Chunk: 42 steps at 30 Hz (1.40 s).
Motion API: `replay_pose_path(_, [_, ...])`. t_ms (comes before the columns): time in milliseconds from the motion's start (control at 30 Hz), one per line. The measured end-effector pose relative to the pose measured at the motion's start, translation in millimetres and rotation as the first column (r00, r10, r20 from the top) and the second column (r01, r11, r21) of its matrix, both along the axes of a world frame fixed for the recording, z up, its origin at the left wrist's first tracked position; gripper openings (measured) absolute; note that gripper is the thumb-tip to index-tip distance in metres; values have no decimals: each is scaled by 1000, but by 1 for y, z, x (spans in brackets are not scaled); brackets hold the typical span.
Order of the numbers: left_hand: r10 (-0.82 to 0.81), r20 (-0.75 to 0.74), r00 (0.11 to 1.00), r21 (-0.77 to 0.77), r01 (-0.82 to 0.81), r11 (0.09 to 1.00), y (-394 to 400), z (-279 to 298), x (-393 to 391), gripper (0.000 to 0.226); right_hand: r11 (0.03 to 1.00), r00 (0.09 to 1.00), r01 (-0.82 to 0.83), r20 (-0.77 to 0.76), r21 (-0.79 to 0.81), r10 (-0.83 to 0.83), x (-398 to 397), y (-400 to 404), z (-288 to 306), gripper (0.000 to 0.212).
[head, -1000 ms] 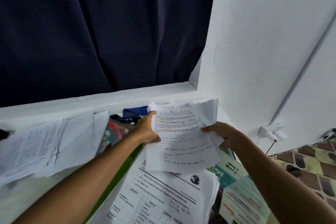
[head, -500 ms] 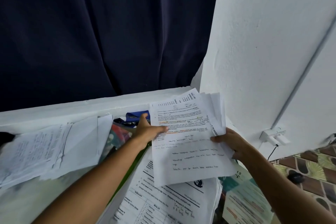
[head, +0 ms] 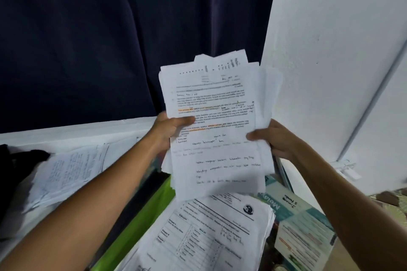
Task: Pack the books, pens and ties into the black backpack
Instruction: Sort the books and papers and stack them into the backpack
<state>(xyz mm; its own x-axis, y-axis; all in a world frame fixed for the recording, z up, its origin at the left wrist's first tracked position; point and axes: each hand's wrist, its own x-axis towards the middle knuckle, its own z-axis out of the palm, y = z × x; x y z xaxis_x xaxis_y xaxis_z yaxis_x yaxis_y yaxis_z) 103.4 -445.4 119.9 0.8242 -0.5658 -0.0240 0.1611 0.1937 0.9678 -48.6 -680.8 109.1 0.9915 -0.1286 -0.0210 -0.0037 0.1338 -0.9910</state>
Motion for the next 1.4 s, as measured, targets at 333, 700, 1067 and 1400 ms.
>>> replay_pose_path(333, [24,234,972,-113,3,994,65,32,-27,57,993,979,35,204,-110,-12,-1,59,34,71])
replay_pose_path(700, [30,261,965,-137,6,991,107,18,-62,42,958,963,196,227,-210,-147,-51,114,9,65])
replay_pose_path(1067, [-22,249,968,-155,62,986,112,22,-93,28,956,896,292,353,-13,-268,-83,150,8,33])
replay_pose_path(1400, [-41,261,965,-70,61,996,111,1,-87,42,925,875,367,372,-96,-309,-87,159,15,28])
